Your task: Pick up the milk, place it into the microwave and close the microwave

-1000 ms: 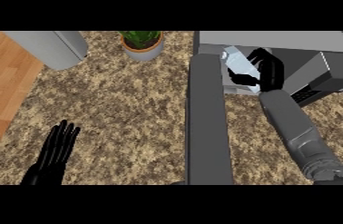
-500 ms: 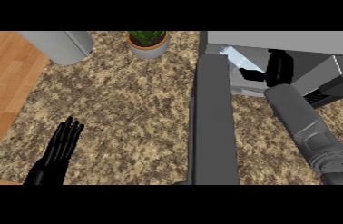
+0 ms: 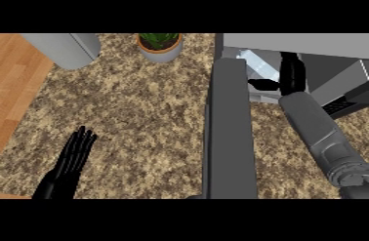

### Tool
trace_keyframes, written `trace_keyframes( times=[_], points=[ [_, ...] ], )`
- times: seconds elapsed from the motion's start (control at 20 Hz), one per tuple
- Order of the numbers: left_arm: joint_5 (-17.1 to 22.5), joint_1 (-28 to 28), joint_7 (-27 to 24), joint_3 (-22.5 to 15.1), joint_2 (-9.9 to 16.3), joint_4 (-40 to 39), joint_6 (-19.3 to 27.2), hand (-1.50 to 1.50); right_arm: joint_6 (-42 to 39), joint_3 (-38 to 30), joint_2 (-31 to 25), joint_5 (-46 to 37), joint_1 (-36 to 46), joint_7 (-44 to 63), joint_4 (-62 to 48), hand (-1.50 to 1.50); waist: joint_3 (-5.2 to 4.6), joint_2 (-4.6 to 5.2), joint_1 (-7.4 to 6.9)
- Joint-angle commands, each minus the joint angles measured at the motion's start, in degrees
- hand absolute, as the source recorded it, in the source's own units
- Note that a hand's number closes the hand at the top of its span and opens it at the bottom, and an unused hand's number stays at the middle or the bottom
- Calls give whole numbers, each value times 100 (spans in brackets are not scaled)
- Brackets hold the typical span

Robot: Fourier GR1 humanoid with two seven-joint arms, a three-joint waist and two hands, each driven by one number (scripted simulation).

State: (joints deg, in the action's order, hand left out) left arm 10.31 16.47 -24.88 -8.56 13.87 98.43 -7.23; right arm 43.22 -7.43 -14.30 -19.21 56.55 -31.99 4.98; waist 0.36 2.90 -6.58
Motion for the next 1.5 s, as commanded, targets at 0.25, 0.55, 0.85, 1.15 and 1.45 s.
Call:
trace_keyframes(
  times=[0.25, 0.55, 0.85, 1.15, 1.45],
  points=[
    [27, -17, -67, -71, -45, -9, -118, -150, -902, -485, 61, 495, -217, -807, 294, -150, -1, -52, 126],
    [-173, -144, -145, -245, -215, -36, -20, -150, -1108, -884, 352, 889, -714, -1413, 338, -150, -2, -77, 229],
    [-318, -225, 188, -421, -332, 72, 112, -150, -1803, -1118, 89, 1115, -1018, -1724, 296, -150, -11, -139, 359],
    [-518, -406, 382, -594, -551, 81, 299, -150, -2327, -1245, 542, 1298, -1639, -2482, 350, -150, -14, -186, 448],
    [-584, -365, 92, -524, -519, -208, 168, -150, -3002, -1218, 745, 1390, -2146, -2864, 435, -150, -26, -242, 549]
  ],
)
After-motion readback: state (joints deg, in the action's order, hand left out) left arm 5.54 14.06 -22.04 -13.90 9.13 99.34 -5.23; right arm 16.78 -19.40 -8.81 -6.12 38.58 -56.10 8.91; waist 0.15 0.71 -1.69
